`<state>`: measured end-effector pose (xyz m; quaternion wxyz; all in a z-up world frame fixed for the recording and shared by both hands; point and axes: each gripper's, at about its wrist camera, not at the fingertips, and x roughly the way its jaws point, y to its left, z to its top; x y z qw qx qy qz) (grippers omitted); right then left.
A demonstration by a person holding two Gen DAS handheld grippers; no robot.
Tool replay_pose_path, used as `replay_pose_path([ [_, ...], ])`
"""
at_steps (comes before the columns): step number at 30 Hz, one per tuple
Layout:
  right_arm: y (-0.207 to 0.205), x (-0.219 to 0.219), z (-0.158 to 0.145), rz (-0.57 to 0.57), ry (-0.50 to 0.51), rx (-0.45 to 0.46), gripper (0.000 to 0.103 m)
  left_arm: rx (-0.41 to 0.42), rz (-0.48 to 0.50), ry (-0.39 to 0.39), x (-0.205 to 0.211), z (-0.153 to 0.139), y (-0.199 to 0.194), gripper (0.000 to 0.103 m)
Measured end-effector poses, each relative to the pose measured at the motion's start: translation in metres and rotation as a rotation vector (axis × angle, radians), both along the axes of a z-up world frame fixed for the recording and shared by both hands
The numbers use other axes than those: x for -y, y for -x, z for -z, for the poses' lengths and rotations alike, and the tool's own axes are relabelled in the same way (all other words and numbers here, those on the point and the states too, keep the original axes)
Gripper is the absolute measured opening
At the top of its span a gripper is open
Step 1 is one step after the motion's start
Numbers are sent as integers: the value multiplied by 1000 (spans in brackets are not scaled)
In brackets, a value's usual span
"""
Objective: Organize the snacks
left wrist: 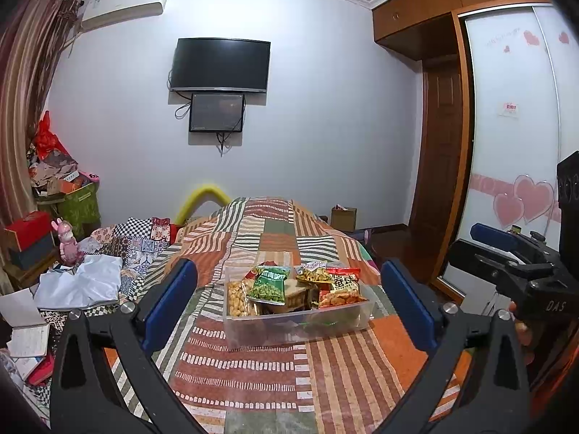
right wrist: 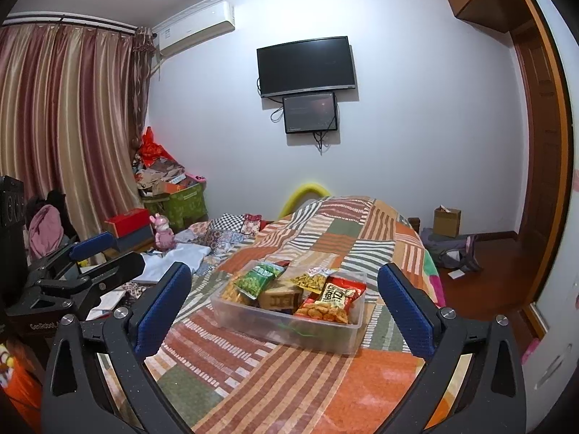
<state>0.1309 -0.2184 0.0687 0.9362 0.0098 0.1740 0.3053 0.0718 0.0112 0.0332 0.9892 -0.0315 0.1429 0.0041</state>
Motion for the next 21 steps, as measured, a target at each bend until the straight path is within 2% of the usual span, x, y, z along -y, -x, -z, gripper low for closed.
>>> replay_pose_path([
  [21, 4, 1, 4, -5, -3, -9, 103, -16, 14, 2, 0, 6, -2, 103],
])
